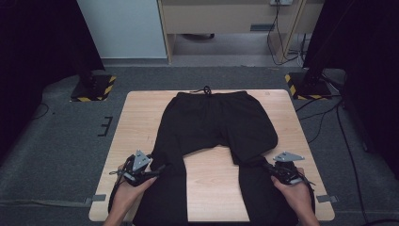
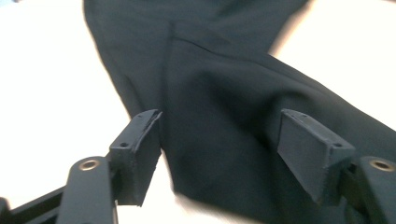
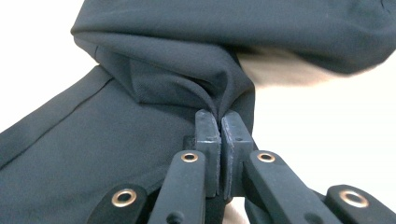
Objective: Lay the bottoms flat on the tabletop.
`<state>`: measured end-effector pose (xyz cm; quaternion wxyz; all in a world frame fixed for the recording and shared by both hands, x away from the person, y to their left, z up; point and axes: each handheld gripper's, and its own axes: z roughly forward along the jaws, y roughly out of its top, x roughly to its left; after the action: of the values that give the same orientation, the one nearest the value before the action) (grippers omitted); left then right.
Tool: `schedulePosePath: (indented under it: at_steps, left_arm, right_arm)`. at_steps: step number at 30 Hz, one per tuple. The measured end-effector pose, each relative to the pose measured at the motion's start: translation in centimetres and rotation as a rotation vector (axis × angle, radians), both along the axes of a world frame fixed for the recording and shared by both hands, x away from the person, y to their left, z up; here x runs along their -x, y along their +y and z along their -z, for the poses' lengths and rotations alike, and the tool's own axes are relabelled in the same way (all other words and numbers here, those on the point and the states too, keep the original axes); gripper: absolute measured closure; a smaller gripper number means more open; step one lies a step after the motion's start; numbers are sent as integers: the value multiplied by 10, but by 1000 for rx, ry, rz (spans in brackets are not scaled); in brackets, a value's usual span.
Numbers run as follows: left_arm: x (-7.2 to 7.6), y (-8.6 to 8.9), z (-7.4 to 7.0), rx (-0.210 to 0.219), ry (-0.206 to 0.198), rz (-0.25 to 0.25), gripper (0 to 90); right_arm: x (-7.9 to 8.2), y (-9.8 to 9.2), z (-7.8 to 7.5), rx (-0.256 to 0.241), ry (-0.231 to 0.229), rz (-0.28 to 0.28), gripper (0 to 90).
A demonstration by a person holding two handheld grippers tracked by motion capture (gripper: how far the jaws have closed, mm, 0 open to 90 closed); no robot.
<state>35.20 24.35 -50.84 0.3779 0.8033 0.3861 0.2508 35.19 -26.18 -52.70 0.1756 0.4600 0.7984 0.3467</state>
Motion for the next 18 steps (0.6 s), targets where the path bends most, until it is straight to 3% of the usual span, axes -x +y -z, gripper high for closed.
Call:
schedulePosePath:
  at_steps: [5, 7, 9, 11, 12, 15, 18]
  left_arm:
    - [-30, -7, 8, -17, -16, -15, 255]
    - [-40, -9, 13, -29, 1, -21, 244]
    - [-47, -10, 18, -28, 36, -17, 245]
    - [-50, -10, 21, -5, 70, -17, 266]
    - [-50, -10, 22, -3, 77, -16, 295]
    - [-51, -13, 22, -2, 91, 0, 466]
    - [-47, -17, 19, -20, 110, 21, 670]
  right_arm:
    - [32, -15, -7, 31, 29, -1, 873]
    - [44, -22, -10, 34, 33, 2, 848]
    - [48, -26, -13, 19, 15, 14, 720]
    - [43, -23, -18, -13, -40, 33, 551]
    - [39, -19, -21, -30, -64, 40, 472]
    - [26, -1, -29, -68, -118, 21, 376]
    - [14, 20, -28, -79, -123, -11, 345]
